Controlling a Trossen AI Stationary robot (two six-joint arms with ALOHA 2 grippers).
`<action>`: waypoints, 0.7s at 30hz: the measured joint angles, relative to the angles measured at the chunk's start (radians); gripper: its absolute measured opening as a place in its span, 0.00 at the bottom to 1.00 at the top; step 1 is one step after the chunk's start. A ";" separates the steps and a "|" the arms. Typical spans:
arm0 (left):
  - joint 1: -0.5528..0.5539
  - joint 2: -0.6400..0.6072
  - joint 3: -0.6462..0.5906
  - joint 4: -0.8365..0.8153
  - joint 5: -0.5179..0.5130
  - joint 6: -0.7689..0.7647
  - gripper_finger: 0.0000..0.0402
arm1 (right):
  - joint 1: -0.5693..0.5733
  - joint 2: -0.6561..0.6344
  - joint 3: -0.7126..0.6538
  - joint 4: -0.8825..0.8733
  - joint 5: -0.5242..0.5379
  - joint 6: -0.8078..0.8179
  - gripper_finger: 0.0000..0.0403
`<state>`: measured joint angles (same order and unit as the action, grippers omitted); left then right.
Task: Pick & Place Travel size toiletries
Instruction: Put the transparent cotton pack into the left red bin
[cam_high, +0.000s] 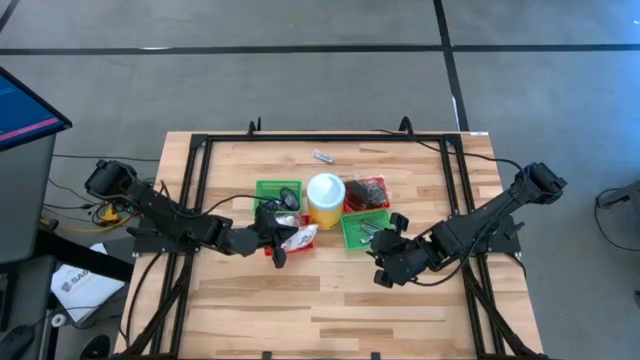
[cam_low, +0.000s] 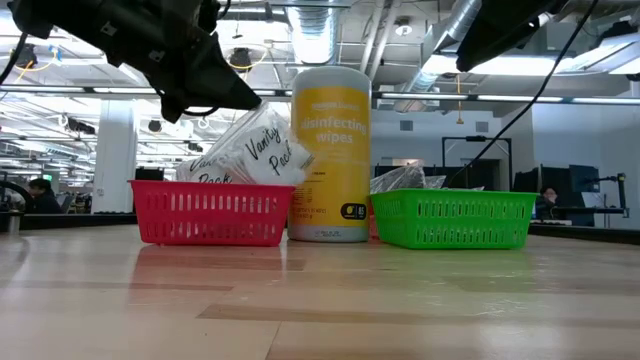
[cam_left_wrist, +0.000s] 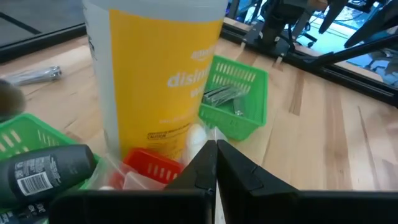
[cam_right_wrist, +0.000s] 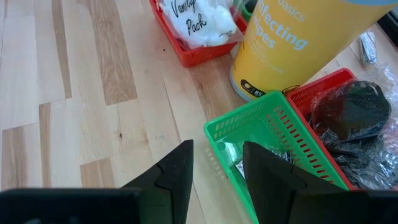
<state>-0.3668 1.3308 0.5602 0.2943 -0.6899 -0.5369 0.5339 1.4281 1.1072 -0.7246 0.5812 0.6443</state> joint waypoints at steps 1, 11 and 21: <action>0.000 0.000 0.000 0.000 0.000 0.000 0.00 | 0.000 0.000 0.000 0.000 0.000 0.000 0.32; 0.000 0.028 -0.001 -0.061 0.007 -0.029 0.00 | 0.000 0.000 0.000 0.000 0.003 0.000 0.32; 0.022 0.045 0.000 -0.089 -0.002 -0.019 0.00 | 0.000 0.000 0.000 0.000 0.003 0.000 0.32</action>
<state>-0.3451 1.3754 0.5601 0.2054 -0.6917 -0.5556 0.5339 1.4281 1.1076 -0.7246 0.5842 0.6441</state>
